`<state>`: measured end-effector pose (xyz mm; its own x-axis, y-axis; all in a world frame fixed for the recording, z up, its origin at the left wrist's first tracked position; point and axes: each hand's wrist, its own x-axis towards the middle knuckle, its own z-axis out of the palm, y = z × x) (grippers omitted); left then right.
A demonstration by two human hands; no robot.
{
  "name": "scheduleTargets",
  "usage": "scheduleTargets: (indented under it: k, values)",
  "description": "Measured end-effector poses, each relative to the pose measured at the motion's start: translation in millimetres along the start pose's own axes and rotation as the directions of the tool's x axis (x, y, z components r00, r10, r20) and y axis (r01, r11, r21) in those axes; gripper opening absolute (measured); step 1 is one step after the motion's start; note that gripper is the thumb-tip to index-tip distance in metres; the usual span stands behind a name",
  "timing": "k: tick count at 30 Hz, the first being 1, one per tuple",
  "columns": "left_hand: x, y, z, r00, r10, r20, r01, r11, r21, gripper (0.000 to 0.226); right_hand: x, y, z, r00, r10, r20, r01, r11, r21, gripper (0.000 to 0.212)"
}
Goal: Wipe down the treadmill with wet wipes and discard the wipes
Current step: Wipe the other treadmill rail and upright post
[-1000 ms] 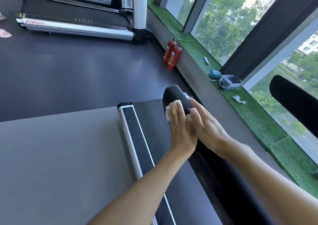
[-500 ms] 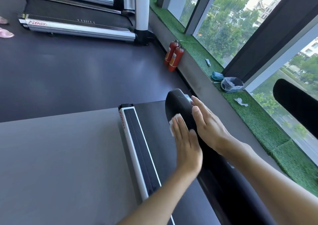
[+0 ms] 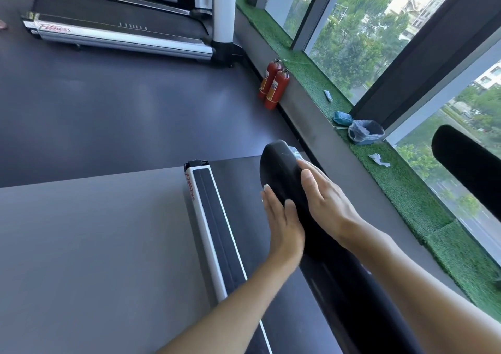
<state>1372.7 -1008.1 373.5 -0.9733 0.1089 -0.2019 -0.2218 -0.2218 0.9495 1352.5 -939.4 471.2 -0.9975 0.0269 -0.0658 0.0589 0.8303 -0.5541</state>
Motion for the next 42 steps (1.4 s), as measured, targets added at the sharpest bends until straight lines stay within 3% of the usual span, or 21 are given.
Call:
scheduleTargets:
  k: [3, 8, 12, 18, 23, 28, 35, 42]
  values:
    - [28.2, 21.9, -8.5, 0.997, -0.013, -0.073, 0.017, 0.998, 0.053, 0.058, 0.4, 0.4, 1.0, 1.0, -0.003, -0.01, 0.003, 1.0, 0.001, 0.075]
    - [-3.2, 13.4, 3.6, 0.973, 0.229, -0.012, -0.218, 0.939, 0.266, 0.058, 1.5, 1.3, 1.1, 1.0, 0.01, -0.006, -0.01, 1.0, 0.024, 0.076]
    - [45.3, 35.4, -11.2, 0.978, 0.204, -0.049, -0.183, 0.944, 0.276, 0.055, 1.2, 2.1, 1.2, 1.0, 0.006, -0.007, -0.006, 1.0, 0.015, 0.073]
    - [21.3, 15.4, -11.4, 0.941, 0.331, 0.077, -0.332, 0.85, 0.409, 0.062, 1.1, 2.1, 1.4, 1.0, -0.012, -0.02, 0.012, 1.0, 0.011, 0.079]
    - [50.6, 39.9, -20.3, 0.956, 0.284, 0.072, -0.289, 0.867, 0.406, 0.056, -0.5, 0.8, 0.1, 1.0, -0.007, -0.01, 0.007, 1.0, 0.009, 0.051]
    - [-4.6, 6.0, -8.9, 0.918, 0.366, 0.155, -0.396, 0.817, 0.419, 0.061, -0.6, 1.3, -0.2, 1.0, -0.009, -0.016, 0.01, 1.0, 0.02, 0.051]
    - [30.2, 24.8, -17.3, 0.957, 0.286, 0.052, -0.288, 0.907, 0.307, 0.055, -5.6, -7.8, -2.5, 0.998, 0.033, -0.052, -0.031, 0.999, 0.043, 0.048]
    - [-33.4, -0.4, -13.2, 0.896, 0.432, 0.102, -0.442, 0.845, 0.303, 0.061, -17.8, -10.5, -14.4, 0.976, 0.175, -0.126, -0.148, 0.969, 0.198, 0.045]
